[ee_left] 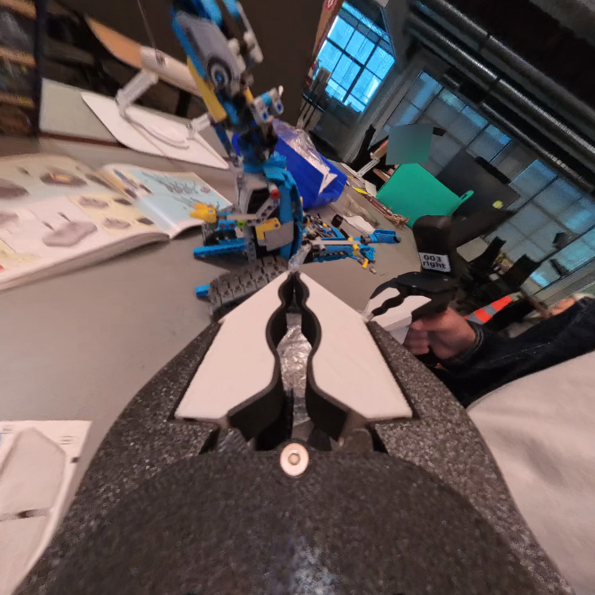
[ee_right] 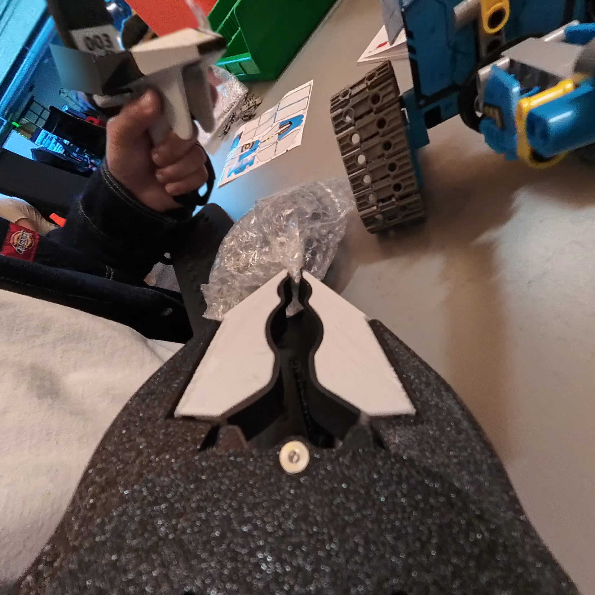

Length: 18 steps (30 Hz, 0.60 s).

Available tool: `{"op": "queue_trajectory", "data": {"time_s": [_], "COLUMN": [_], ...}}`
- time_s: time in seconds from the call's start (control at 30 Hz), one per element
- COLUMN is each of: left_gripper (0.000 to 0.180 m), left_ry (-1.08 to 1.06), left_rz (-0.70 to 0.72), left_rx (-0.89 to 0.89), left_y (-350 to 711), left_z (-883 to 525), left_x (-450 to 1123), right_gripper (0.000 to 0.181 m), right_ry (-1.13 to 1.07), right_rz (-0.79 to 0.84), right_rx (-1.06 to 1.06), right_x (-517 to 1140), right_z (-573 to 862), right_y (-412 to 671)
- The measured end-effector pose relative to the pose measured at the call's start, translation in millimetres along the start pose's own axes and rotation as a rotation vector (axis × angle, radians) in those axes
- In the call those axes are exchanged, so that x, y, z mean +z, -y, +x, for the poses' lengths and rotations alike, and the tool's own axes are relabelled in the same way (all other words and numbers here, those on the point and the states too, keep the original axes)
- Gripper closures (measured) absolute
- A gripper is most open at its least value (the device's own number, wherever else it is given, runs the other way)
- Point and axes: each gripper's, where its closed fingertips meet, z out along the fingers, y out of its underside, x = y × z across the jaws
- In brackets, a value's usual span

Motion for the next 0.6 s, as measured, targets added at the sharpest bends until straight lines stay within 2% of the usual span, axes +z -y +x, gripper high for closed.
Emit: {"op": "queue_trajectory", "data": {"time_s": [0.13, 0.27, 0.37, 0.43, 0.5, 0.6], "left_gripper": [0.180, 0.180, 0.180, 0.180, 0.180, 0.180], "left_ry": [-0.085, -0.062, -0.058, -0.019, -0.004, -0.039], "left_rz": [0.031, -0.008, -0.030, -0.064, -0.143, -0.191], "left_rx": [-0.187, -0.179, -0.196, -0.106, 0.091, 0.349], "left_y": [-5, -13, -15, -17, -25, -34], "left_z": [1, -6, -7, -2, 15, 49], "left_x": [5, 6, 5, 6, 11, 22], "right_gripper": [0.180, 0.177, 0.155, 0.151, 0.147, 0.147], "right_ry": [0.010, -0.016, -0.092, -0.116, -0.086, 0.005], "right_rz": [0.006, 0.012, 0.038, 0.124, 0.190, 0.180], "right_rx": [-0.010, -0.060, -0.164, -0.246, -0.306, -0.360], "right_x": [0, -1, -9, -21, -26, -8], "right_z": [-2, -4, -5, -17, -36, -56], "right_y": [1, 3, 16, 41, 66, 81]}}
